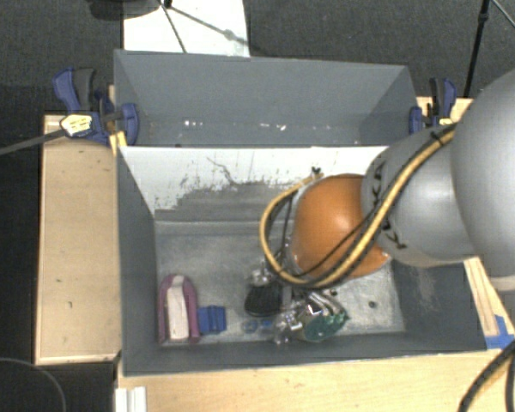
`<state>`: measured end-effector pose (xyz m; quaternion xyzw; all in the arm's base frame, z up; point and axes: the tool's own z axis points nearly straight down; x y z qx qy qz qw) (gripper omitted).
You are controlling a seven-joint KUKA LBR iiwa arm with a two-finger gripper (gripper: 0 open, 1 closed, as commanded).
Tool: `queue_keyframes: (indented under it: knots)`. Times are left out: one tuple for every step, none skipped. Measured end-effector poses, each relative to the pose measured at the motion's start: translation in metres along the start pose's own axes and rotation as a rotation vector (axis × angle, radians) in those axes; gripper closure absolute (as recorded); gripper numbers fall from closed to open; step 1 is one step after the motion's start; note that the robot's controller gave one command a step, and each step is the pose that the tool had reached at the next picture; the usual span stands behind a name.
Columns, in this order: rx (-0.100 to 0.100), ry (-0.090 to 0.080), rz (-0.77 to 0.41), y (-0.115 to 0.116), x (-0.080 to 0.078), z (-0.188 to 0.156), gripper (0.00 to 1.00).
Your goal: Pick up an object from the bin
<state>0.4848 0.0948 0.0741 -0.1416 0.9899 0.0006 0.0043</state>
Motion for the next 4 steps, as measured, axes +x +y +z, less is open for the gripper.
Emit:
queue_keyframes:
  knots:
    - [-0.001, -0.002, 0.002, 0.001, -0.001, -0.001, 1.00]
    - [0.000, 0.004, 0.007, 0.001, -0.002, -0.037, 1.00]
    - [0.000, 0.003, 0.015, 0.000, -0.004, -0.091, 1.00]
    - [0.000, 0.005, 0.020, 0.000, -0.004, -0.100, 1.00]
